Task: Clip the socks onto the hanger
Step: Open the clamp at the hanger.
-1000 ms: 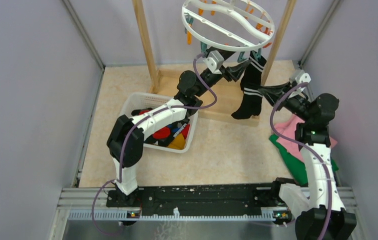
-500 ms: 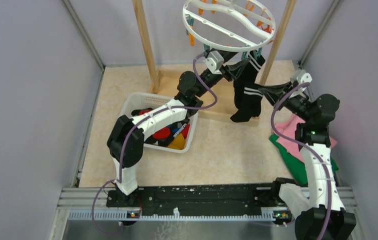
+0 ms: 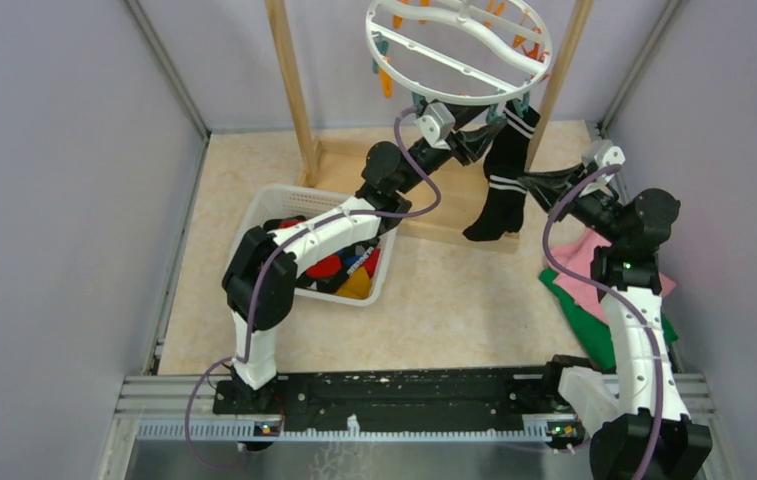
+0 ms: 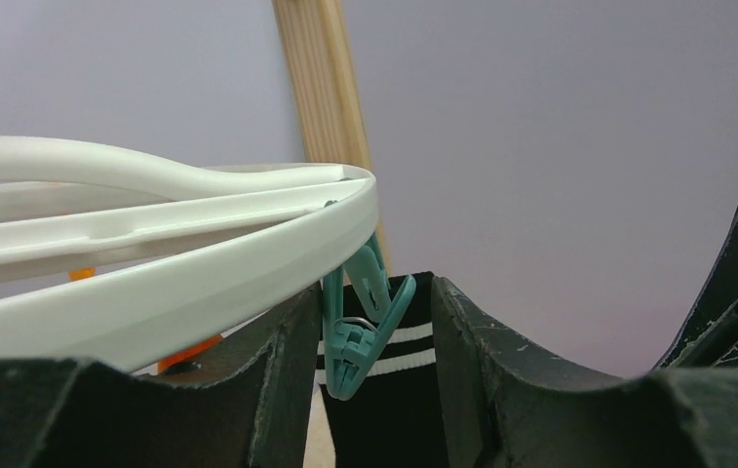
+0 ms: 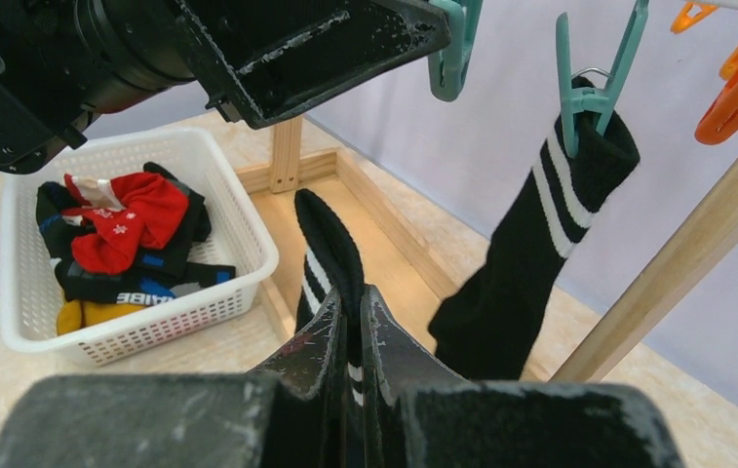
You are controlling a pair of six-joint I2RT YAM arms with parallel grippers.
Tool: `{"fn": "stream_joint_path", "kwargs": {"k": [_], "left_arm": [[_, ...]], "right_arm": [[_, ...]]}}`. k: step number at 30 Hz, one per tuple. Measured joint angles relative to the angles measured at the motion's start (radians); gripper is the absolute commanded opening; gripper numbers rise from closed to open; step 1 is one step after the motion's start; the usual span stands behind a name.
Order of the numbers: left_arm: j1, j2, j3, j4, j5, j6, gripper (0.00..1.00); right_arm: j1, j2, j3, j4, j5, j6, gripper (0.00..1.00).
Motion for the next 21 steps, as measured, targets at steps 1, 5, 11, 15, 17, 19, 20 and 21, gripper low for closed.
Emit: {"fn": "stream_joint_path", "kwargs": {"k": [1, 5, 11, 15, 17, 19, 20, 21], "left_arm": [[0.000, 0.005, 0.002, 0.000, 0.001, -0.003, 0.51], [-0.002, 0.014, 0.007, 0.003, 0.002, -0.013, 0.51], [-0.006, 0.014, 0.010, 0.031, -0.002, -0.028, 0.46], [-0.010, 0.018, 0.018, 0.048, -0.009, -0.032, 0.40], [-0.011, 0.023, 0.024, 0.055, -0.009, -0.032, 0.38], [-0.011, 0.025, 0.027, 0.059, -0.011, -0.033, 0.35], [-0.011, 0.025, 0.027, 0.060, -0.011, -0.033, 0.34], [-0.011, 0.025, 0.028, 0.061, -0.013, -0.033, 0.32]], "right_arm": [[0.000, 0.000, 0.000, 0.000, 0.000, 0.000, 0.00], [-0.002, 0.000, -0.002, 0.002, 0.000, 0.002, 0.00], [-0.002, 0.000, -0.011, 0.008, 0.000, 0.008, 0.00], [-0.003, 0.000, -0.013, 0.008, 0.000, 0.009, 0.00], [-0.004, 0.000, -0.013, 0.008, 0.000, 0.010, 0.00], [-0.006, 0.000, -0.013, 0.008, 0.000, 0.011, 0.00], [-0.006, 0.000, -0.013, 0.008, 0.000, 0.011, 0.00], [-0.006, 0.000, -0.013, 0.008, 0.000, 0.011, 0.00]]}}
